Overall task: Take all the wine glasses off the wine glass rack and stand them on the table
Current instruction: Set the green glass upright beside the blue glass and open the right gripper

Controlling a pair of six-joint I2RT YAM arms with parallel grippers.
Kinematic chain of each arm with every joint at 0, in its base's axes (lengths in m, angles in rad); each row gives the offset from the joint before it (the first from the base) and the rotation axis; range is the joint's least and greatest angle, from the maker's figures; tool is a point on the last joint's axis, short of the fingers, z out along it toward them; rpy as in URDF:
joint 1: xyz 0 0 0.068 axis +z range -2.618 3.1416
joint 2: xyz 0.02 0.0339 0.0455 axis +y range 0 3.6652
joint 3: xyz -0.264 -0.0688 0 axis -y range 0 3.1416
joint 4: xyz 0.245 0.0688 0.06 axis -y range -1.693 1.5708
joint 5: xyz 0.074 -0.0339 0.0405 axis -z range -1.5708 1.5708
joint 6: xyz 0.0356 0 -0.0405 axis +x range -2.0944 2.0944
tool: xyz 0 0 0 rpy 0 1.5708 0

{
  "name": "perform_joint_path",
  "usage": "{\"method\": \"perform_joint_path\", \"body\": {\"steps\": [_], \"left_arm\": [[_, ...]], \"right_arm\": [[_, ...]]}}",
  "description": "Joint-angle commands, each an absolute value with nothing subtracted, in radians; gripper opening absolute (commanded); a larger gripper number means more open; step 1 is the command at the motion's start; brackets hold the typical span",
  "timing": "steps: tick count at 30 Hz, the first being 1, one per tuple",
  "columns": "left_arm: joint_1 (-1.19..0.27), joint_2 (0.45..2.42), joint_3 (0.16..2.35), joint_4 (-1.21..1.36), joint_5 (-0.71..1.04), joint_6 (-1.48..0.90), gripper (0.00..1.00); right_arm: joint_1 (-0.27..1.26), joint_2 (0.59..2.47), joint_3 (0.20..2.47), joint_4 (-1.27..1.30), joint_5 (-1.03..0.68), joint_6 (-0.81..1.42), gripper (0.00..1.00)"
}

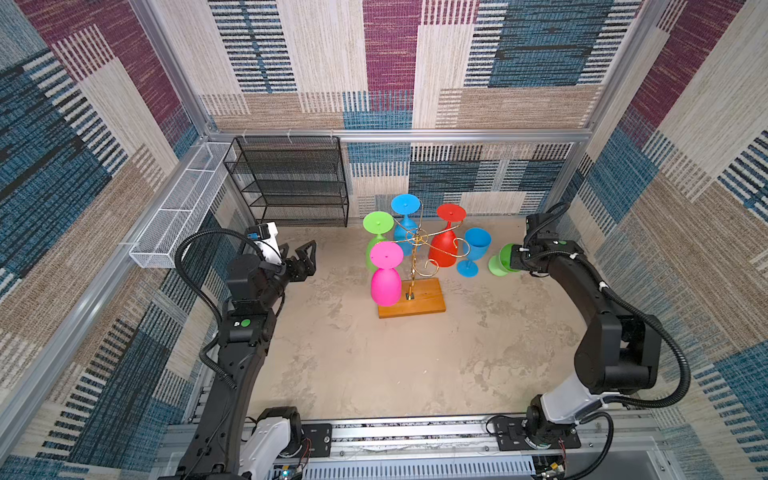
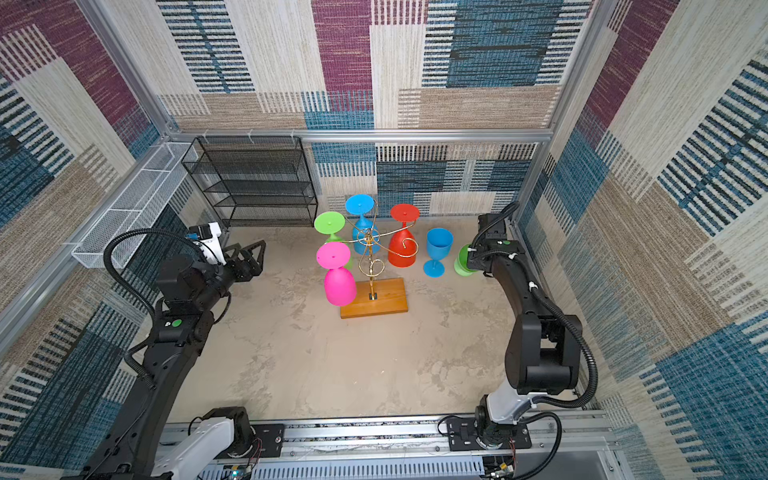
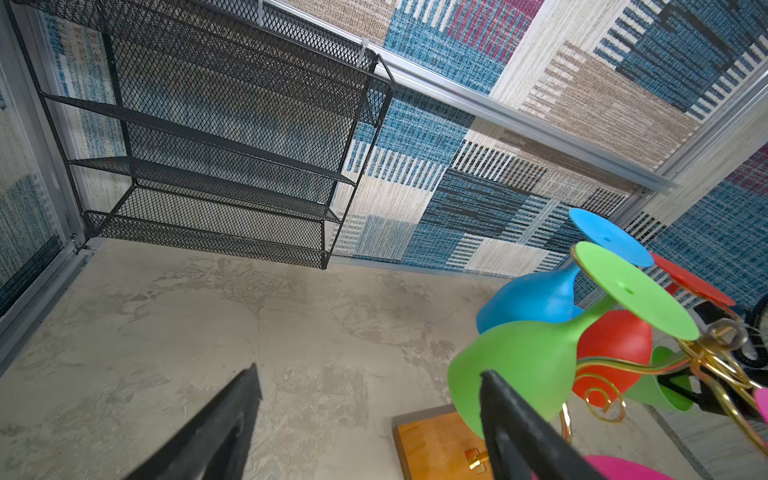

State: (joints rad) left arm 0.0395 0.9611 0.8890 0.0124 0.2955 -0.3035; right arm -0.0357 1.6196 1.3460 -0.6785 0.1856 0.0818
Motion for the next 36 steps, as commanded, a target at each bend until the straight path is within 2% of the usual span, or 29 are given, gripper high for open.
{"method": "perform_joint_path", "body": {"steps": [1,7,15,20,24,30,36], "left_arm": [[0.040,0.961,0.890,0.049,0.305,-0.309,0.85],[0.040,0.962,0.890,0.049,0.309,-0.310,0.85],[0.041,0.962,0.888,0.049,0.308,-0.311,0.85],[0.041,0.963,0.888,0.051,0.308,-0.313,0.85],[0.040,0.962,0.888,0.051,0.309,-0.313,0.85],[0.040,0.962,0.888,0.051,0.307,-0.311,0.85],[0.041,0.961,0.887,0.050,0.307,-0.310,0.85]], "right_arm": [[-0.035,1.630,1.364,-0.679,0.190,0.077,0.01],[-0.032,1.647,1.379,-0.701,0.199,0.070,0.06],[-0.029,1.651,1.384,-0.694,0.196,0.072,0.19],[-0.029,1.652,1.397,-0.685,0.190,0.077,0.22],[-0.029,1.655,1.407,-0.674,0.170,0.084,0.32],[-0.029,1.655,1.413,-0.652,0.146,0.097,0.41],[-0.029,1.626,1.409,-0.617,0.135,0.112,0.46]]}}
